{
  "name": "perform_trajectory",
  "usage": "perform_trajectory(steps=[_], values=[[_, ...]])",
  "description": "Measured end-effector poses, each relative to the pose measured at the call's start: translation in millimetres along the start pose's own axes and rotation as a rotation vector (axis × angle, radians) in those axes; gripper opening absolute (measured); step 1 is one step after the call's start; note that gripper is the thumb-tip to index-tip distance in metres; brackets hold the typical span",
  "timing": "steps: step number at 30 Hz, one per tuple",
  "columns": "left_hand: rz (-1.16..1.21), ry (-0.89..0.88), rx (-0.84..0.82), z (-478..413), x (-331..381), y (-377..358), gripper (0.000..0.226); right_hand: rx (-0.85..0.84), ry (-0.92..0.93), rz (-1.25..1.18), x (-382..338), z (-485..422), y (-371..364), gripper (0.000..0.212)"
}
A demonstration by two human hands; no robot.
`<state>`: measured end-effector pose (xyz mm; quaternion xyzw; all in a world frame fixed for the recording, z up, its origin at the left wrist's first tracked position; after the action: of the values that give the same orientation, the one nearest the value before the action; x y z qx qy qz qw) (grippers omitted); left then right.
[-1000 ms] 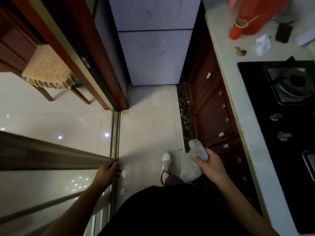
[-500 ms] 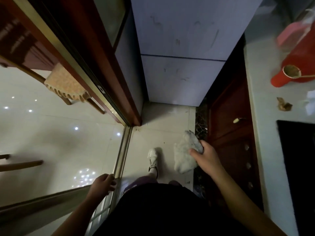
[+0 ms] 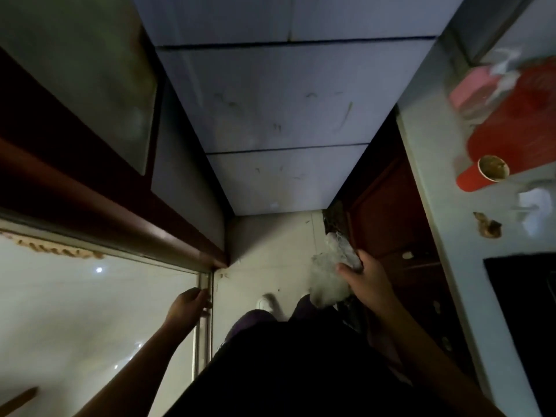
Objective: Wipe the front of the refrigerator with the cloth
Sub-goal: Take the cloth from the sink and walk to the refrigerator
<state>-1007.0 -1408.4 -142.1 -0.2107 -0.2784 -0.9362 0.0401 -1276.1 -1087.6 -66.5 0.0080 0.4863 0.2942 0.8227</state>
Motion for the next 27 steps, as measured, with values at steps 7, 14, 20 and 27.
perform_trajectory(steps=[7,14,20,27], values=[[0.028,-0.011,0.037,-46.3,75.5,21.7,0.024,-0.033,-0.012,-0.004,-41.5,-80.1,-5.5,0.008],[0.135,-0.041,0.156,-60.1,136.0,52.3,0.024,-0.207,0.112,0.027,-130.5,-149.4,-28.8,0.015],[0.153,-0.275,0.237,-68.8,243.7,104.1,0.018,-0.256,0.358,0.033,-261.9,-167.1,-29.9,0.012],[0.120,-0.633,0.381,-20.0,379.3,199.5,0.019,-0.271,0.760,0.088,-425.1,-124.5,-8.4,0.015]])
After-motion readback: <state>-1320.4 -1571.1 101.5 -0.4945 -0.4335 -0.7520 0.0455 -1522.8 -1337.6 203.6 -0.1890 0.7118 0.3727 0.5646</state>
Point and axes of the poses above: each hand's wrist, its own z-axis away from the middle knuckle, its own y-axis out of the back of the hand, x = y × z, the point moved 9 cm from there along -z, towards the middle knuckle, and after that the axes turned 11 degrees about -z, right-handed, at the moved point
